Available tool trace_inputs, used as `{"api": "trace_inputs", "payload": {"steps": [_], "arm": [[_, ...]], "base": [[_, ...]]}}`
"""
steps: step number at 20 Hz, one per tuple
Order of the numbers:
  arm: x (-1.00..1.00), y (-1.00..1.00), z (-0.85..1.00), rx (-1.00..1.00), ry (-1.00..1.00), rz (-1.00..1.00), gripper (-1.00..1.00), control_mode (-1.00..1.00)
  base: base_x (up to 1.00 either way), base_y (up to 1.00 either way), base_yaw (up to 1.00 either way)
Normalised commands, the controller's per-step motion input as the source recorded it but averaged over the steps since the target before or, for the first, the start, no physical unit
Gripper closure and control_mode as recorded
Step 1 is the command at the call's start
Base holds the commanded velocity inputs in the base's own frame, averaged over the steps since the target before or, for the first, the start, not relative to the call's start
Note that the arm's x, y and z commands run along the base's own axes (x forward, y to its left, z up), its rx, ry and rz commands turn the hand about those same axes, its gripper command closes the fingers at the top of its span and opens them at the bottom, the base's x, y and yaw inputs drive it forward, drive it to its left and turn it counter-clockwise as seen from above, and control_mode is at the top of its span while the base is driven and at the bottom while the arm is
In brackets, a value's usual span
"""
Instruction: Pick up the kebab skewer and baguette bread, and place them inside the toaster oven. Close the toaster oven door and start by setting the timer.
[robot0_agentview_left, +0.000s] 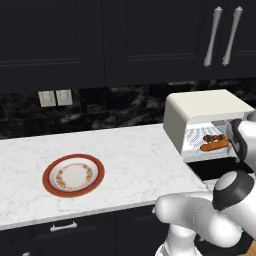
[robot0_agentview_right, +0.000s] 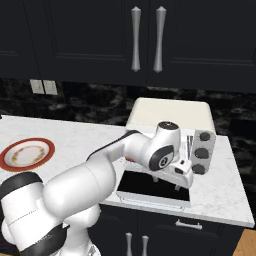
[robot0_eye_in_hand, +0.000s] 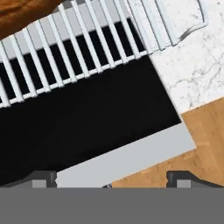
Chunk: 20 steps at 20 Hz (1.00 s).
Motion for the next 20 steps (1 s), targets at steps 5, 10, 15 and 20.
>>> {"api": "trace_inputs", "payload": {"steps": [5,10,15,20], "arm": [[0.15,0.13,-0.31,0.01,-0.23,-0.2,-1.0,-1.0],[0.06,0.22,-0.45,-0.03,-0.23,-0.14,-1.0,-1.0],[0.18,0.0,-0.46,-0.07,-0.07,-0.12,-1.0,-1.0],[0.38,0.0,-0.31,-0.11,-0.01,-0.11,-1.0,-1.0]], "base": [[0.0,0.0,0.0],[0.0,0.0,0.0],[0.0,0.0,0.0],[0.0,0.0,0.0]]}}
